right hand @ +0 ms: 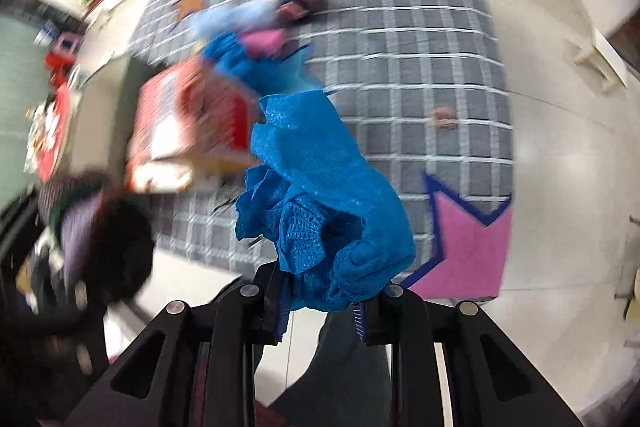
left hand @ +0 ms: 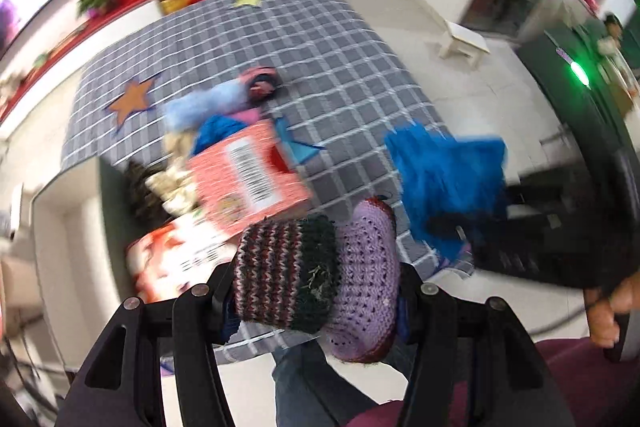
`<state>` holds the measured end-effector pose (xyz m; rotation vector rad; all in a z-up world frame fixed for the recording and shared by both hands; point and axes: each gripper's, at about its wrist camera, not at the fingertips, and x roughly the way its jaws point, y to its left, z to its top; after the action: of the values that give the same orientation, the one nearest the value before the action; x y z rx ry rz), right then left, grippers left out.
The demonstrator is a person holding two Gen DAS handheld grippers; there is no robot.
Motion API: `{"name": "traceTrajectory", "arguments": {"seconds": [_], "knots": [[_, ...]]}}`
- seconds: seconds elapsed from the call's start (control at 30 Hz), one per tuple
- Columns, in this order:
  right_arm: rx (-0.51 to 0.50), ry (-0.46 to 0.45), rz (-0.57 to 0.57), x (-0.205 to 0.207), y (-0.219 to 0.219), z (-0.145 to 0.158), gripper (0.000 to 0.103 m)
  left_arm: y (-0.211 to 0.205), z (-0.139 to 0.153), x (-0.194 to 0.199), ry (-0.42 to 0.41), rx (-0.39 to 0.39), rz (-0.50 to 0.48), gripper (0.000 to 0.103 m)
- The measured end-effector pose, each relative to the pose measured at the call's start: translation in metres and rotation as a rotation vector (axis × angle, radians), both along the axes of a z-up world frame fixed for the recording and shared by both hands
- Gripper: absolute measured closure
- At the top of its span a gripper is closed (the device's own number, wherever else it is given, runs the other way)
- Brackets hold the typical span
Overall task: Organize soft objects
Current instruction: 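Carry the knit hat and blue fabric in both grippers over the white box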
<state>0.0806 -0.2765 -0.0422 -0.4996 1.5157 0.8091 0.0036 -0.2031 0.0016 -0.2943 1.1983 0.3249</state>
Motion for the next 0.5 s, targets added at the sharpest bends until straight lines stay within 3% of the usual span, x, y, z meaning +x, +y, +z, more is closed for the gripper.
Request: {"name": "traceTrajectory", "arguments": {"seconds": [0.23, 0.5], "knots": [[0.028, 0.037, 0.138, -0.058, 0.050, -0.006, 0.077, 0.040, 0.006, -0.065, -0.020, 0.032, 0.119, 0.042], [0.052, -0.001, 0.325, -0.124, 0.130, -0.002, 0.077, 0.110, 0.006, -0.129, -0.038, 0.040, 0.273, 0.042]]}}
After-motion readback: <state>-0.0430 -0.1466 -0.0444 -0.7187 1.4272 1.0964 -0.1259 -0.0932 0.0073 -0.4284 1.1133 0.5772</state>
